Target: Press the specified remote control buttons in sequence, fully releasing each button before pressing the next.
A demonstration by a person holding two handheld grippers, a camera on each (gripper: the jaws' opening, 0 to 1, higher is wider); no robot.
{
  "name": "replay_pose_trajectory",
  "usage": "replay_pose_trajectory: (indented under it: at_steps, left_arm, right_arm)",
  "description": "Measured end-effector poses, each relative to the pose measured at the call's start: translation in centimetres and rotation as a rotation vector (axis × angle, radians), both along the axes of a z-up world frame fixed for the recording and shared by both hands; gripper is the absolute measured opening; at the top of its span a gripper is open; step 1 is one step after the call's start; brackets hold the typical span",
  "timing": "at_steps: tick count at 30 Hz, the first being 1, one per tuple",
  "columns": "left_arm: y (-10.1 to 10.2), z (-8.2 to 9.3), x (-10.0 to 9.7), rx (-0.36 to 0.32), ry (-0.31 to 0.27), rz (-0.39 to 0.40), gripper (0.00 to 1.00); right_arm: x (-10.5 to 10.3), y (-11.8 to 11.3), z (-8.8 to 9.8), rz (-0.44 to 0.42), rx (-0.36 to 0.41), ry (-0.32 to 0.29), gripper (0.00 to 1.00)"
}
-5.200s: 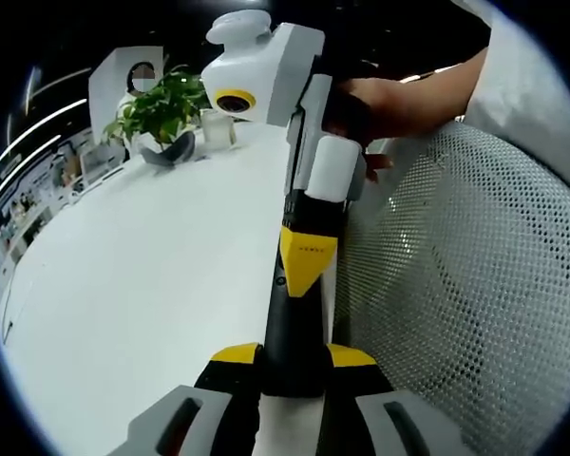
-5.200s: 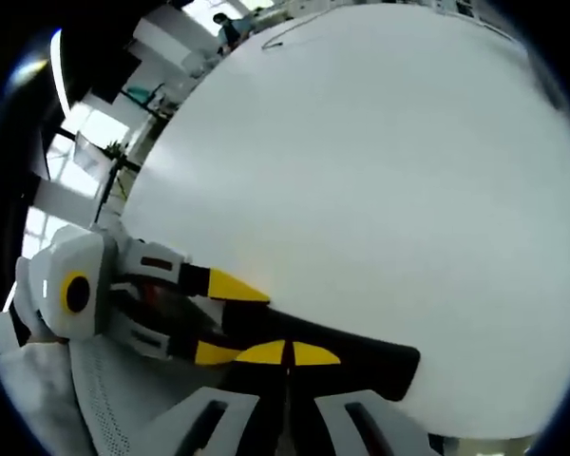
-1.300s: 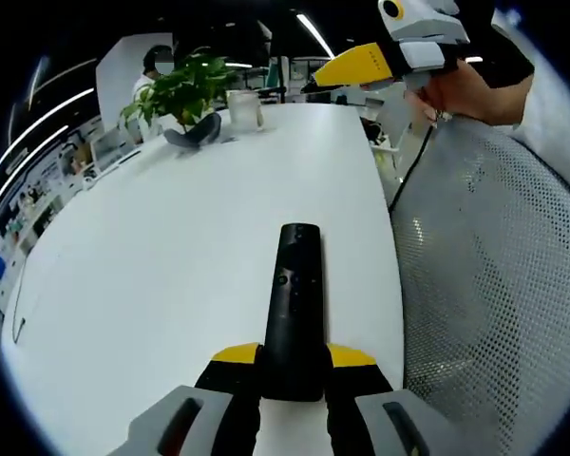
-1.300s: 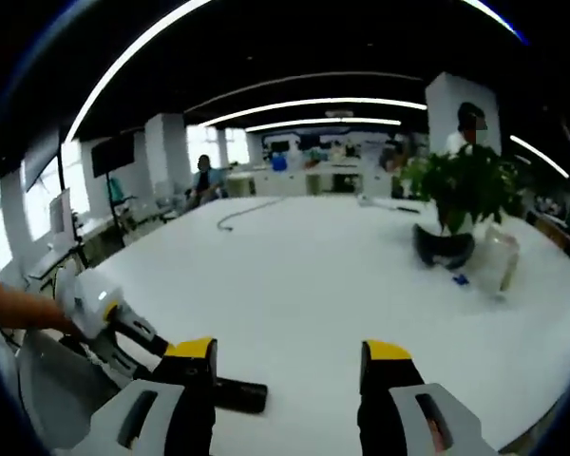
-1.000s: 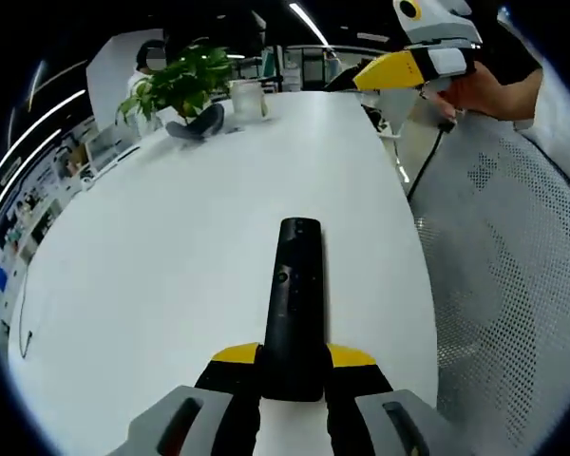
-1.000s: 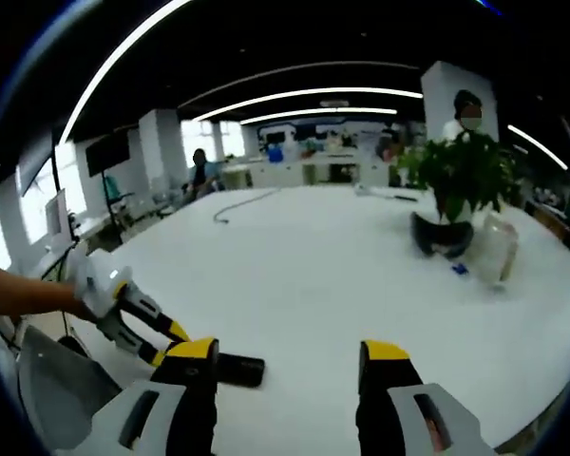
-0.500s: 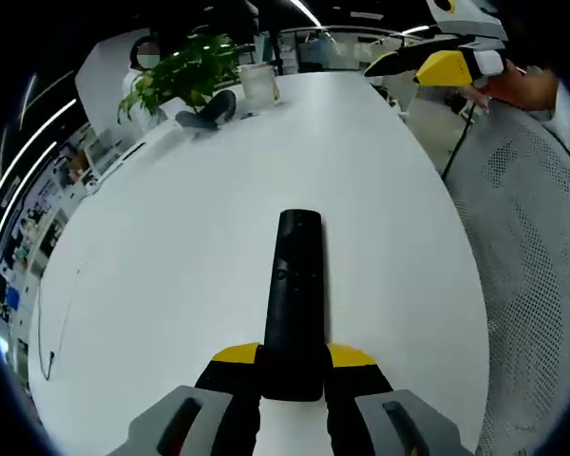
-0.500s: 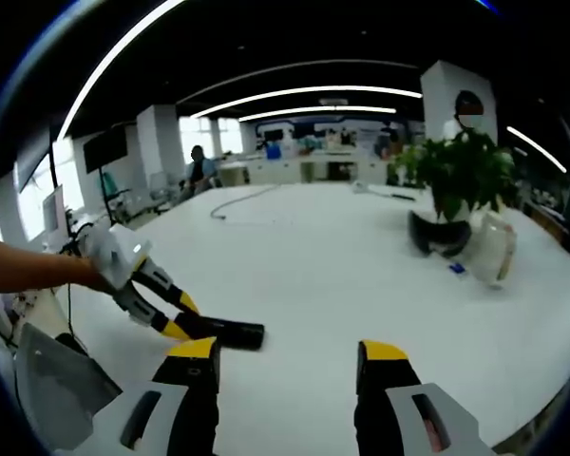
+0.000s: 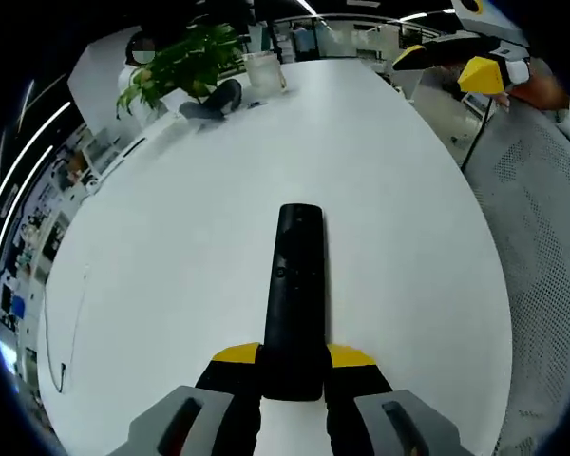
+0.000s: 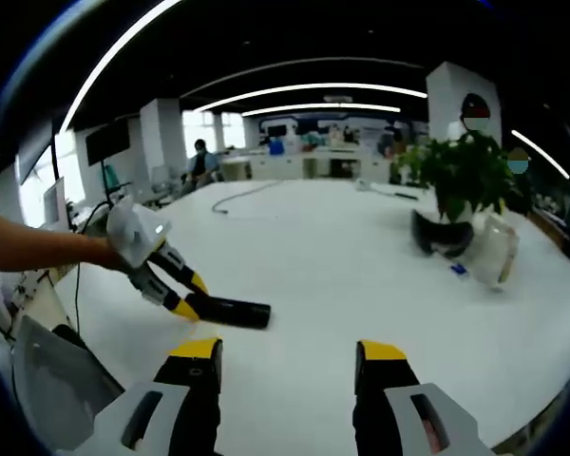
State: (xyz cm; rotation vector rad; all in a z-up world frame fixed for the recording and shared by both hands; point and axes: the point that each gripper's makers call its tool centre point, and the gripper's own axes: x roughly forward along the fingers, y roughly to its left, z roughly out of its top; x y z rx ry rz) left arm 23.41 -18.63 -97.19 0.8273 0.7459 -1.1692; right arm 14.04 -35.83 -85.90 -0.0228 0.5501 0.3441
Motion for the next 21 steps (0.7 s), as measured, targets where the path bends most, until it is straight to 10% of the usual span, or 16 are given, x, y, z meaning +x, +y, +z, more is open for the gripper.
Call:
replay_pose_trajectory:
  at_steps: [21]
  left_arm:
    - [0.0,0.0,3.8,0.018,0.041,0.007,0.24]
  right_arm:
    - [0.0,0.2,-0.4,0.012,-0.015,0.021,0.52]
